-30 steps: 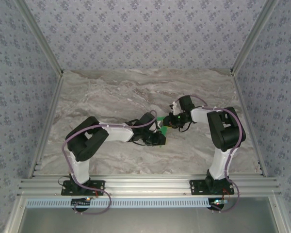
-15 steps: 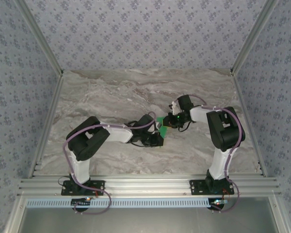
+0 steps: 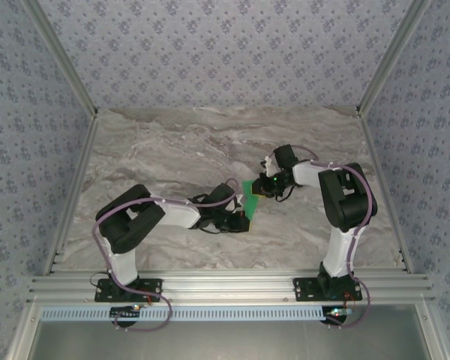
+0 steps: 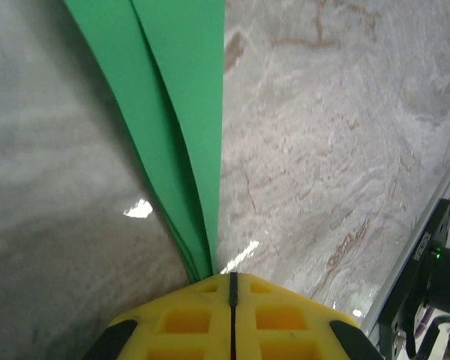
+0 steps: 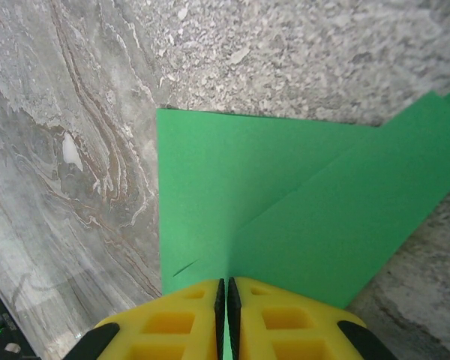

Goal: Fold a paper plane with a square sheet of paper (fold left side to right side)
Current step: Fold the wing for the fifth time at the center of the table, then turn over the paper plane at the center of the table.

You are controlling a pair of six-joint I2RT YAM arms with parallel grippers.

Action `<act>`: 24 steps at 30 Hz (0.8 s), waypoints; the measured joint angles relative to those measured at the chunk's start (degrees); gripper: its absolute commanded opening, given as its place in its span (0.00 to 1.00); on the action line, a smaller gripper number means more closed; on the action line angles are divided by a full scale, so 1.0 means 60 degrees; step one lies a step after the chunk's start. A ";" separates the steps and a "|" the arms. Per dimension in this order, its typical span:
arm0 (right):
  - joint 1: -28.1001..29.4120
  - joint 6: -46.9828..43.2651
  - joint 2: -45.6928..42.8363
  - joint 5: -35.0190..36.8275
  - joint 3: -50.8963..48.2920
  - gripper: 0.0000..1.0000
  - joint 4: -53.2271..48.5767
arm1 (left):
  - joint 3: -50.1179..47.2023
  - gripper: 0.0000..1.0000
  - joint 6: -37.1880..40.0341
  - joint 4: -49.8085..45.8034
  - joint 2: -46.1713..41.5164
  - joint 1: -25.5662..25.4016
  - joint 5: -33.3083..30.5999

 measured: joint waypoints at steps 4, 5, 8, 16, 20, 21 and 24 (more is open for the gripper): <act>0.0000 0.0000 0.0000 -0.0033 0.0004 0.14 0.0004 | -0.0317 0.05 -0.0011 0.0102 -0.0229 -0.0073 -0.0062; 0.0007 -0.0004 -0.0004 -0.0062 0.0007 0.15 0.0004 | -0.0412 0.06 -0.0018 0.0055 -0.0339 -0.0076 -0.0066; 0.0058 -0.0069 -0.0109 0.0022 0.0029 0.23 -0.0022 | -0.0798 0.10 -0.0033 -0.0397 -0.0903 -0.0022 -0.0244; 0.0390 -0.0361 -0.2036 0.1967 0.0084 0.51 -0.0805 | -0.1242 0.40 0.0495 -0.1960 -0.4277 0.0914 -0.2109; 0.1402 -0.0339 -0.2954 0.3927 0.0259 0.62 -0.1570 | -0.1162 0.53 0.0809 -0.2816 -0.5705 0.1107 -0.3807; 0.1781 -0.0248 -0.3031 0.4422 0.0280 0.64 -0.1745 | -0.1137 0.56 0.0860 -0.3024 -0.5952 0.1126 -0.4229; 0.2656 0.0127 -0.2922 0.5563 0.0284 0.65 -0.2222 | -0.1133 0.61 0.0900 -0.3486 -0.6506 0.1169 -0.5249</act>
